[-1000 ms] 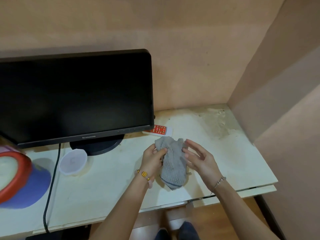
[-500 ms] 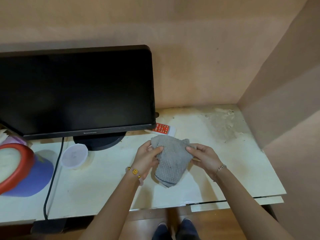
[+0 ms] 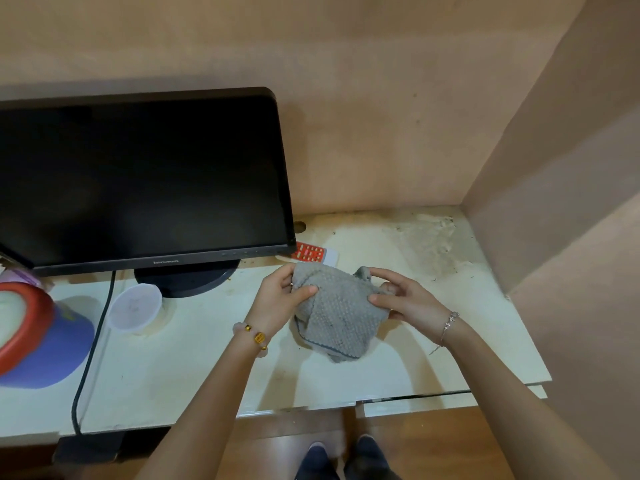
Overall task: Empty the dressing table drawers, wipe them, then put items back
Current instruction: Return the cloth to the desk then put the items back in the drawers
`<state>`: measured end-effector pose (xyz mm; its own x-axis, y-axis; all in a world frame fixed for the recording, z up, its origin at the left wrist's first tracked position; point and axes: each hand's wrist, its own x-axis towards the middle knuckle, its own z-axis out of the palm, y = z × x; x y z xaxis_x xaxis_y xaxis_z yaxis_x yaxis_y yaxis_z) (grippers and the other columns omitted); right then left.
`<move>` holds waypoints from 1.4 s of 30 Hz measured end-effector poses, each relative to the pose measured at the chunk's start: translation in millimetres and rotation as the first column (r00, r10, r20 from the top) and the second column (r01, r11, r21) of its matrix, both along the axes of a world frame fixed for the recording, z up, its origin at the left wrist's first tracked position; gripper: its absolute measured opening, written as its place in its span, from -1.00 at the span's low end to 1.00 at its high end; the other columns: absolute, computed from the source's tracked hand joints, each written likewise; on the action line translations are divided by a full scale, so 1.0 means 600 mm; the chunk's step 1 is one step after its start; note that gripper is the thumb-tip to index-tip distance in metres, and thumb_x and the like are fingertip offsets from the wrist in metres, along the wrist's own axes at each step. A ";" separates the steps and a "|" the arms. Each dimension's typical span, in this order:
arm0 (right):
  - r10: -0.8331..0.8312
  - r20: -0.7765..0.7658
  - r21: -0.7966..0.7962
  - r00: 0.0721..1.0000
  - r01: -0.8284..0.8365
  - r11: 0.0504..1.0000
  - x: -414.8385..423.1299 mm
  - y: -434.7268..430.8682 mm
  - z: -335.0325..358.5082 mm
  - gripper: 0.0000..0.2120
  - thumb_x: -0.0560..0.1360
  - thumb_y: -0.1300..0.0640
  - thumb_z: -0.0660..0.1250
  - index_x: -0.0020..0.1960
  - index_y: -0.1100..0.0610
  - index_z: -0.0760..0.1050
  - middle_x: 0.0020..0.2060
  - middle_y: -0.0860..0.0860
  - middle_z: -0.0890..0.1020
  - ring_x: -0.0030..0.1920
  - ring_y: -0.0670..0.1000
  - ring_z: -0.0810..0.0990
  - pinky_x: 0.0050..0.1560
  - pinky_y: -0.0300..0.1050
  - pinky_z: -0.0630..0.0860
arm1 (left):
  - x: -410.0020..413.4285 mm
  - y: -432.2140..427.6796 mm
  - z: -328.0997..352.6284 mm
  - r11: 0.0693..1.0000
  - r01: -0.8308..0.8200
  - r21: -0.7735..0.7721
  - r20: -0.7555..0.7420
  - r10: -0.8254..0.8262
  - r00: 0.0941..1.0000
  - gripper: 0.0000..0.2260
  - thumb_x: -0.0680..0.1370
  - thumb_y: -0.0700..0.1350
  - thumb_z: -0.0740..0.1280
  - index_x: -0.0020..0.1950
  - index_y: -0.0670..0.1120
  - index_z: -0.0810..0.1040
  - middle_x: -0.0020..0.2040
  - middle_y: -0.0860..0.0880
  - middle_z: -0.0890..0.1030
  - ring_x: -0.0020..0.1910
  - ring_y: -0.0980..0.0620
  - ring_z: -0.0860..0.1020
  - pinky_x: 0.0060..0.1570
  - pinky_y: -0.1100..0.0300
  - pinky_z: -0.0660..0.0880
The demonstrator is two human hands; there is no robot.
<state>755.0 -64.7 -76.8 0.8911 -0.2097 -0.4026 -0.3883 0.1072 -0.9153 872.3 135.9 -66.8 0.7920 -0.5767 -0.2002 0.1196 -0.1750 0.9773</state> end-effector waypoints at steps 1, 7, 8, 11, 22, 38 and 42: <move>0.026 -0.011 -0.002 1.000 -0.026 1.000 -0.003 -0.001 0.002 -0.65 0.47 0.26 0.36 0.21 0.00 0.50 -0.34 0.02 0.32 -0.20 -0.01 0.44 -0.03 -0.15 0.55 | -0.002 0.000 0.001 1.000 0.005 -0.004 0.016 -0.005 1.000 -0.80 0.48 -0.28 0.37 0.01 -0.01 0.54 0.01 0.06 0.62 -0.03 0.23 0.59 -0.07 0.36 0.52; -0.107 -0.015 -0.128 0.994 0.104 0.986 -0.018 0.000 -0.002 -0.74 0.38 0.22 0.46 0.05 0.10 0.56 -0.12 0.15 0.59 -0.12 0.03 0.58 0.10 -0.02 0.55 | -0.019 0.008 0.006 1.000 -0.030 0.007 0.064 0.029 0.997 -0.79 0.48 -0.28 0.38 -0.01 0.01 0.53 -0.02 0.10 0.62 -0.05 0.25 0.58 -0.13 0.41 0.50; -0.125 0.000 -0.155 0.992 0.123 0.980 -0.021 -0.001 -0.003 -0.69 0.36 0.22 0.48 0.07 0.06 0.55 -0.14 0.14 0.60 -0.12 0.04 0.59 0.13 0.01 0.55 | -0.022 0.009 0.008 0.999 -0.050 0.002 0.063 0.050 0.997 -0.79 0.48 -0.28 0.37 -0.02 0.02 0.53 -0.03 0.11 0.61 -0.06 0.26 0.58 -0.15 0.42 0.50; -0.186 0.046 -0.237 0.981 0.192 0.952 -0.030 -0.006 0.003 -0.50 0.32 0.24 0.51 0.20 0.01 0.46 -0.20 0.05 0.63 -0.17 -0.02 0.59 0.09 -0.10 0.49 | -0.029 0.014 0.011 0.996 -0.086 -0.006 0.072 0.087 0.994 -0.79 0.48 -0.28 0.38 -0.02 0.01 0.52 -0.02 0.09 0.61 -0.03 0.23 0.57 -0.12 0.40 0.51; -0.165 0.223 -0.395 0.961 0.244 0.886 -0.053 -0.005 0.033 -0.86 0.39 0.28 0.44 -0.23 0.06 0.58 -0.18 0.01 0.62 -0.21 -0.20 0.56 -0.08 -0.41 0.47 | -0.041 0.025 0.015 0.993 -0.107 0.042 0.159 0.099 0.982 -0.93 0.50 -0.23 0.36 -0.03 -0.15 0.56 -0.05 0.04 0.61 0.01 0.15 0.56 -0.11 0.39 0.50; -0.121 0.335 -0.609 0.934 0.313 0.729 0.016 -0.067 0.123 -0.98 0.43 0.13 0.42 -0.14 0.05 0.59 -0.22 -0.01 0.62 -0.26 -0.19 0.48 -0.14 -0.32 0.40 | 0.040 -0.035 0.105 0.990 -0.122 -0.069 0.316 0.138 0.939 -0.94 0.53 -0.21 0.34 -0.04 -0.08 0.56 -0.09 0.01 0.63 -0.05 0.11 0.60 -0.12 0.29 0.55; 0.009 0.179 -0.669 0.984 0.115 0.734 0.010 -0.087 0.124 -0.90 0.41 0.16 0.43 -0.11 -0.01 0.59 -0.19 -0.06 0.65 -0.17 -0.11 0.56 -0.06 -0.23 0.47 | 0.046 -0.026 0.107 0.992 -0.121 -0.028 0.354 0.124 0.927 -0.94 0.53 -0.18 0.34 -0.02 -0.10 0.58 -0.05 -0.04 0.65 -0.02 0.07 0.61 -0.05 0.17 0.57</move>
<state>761.1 -116.9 -2.3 0.9076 -0.4196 0.0097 -0.2440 -0.5463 -0.8013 900.1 120.1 -2.7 0.8753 -0.4710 0.1096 -0.2147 -0.1756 0.9608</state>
